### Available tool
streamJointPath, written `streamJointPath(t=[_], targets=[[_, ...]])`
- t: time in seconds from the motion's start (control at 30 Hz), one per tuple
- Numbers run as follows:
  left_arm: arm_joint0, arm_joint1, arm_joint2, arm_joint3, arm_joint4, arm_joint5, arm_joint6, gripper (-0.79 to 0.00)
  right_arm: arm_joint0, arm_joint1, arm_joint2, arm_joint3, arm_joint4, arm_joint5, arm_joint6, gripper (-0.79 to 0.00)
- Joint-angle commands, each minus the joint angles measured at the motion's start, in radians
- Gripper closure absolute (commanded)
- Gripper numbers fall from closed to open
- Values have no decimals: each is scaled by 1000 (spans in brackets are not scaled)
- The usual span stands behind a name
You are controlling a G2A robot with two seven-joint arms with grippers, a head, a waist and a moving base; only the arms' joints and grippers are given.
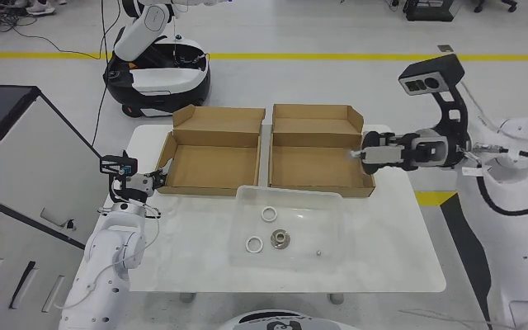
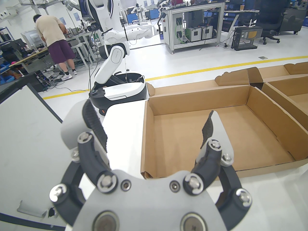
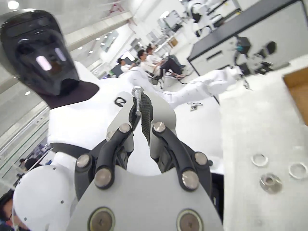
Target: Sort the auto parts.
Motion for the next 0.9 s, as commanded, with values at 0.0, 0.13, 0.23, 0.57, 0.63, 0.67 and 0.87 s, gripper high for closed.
streamJointPath(t=[0.0, 0.13, 0.23, 0.57, 0.63, 0.67, 0.87], targets=[[0, 0, 0, 0, 0, 0, 0, -785, -5, 11, 32, -7, -145, 39, 3, 0], [0, 0, 0, 0, 0, 0, 0, -785, -11, 27, 69, -31, -337, 93, 19, 0], [0, 0, 0, 0, 0, 0, 0, -785, -3, 35, 78, -38, -414, 108, 38, 0], [0, 0, 0, 0, 0, 0, 0, -785, 128, 48, -2, -33, -606, 145, 93, 0], [0, 0, 0, 0, 0, 0, 0, -785, 169, 47, -40, -24, -642, 145, 104, 0], [0, 0, 0, 0, 0, 0, 0, -785, 189, 47, -60, -18, -657, 144, 110, 0], [0, 0, 0, 0, 0, 0, 0, -785, 315, 40, -195, 24, -790, 135, 155, 0]])
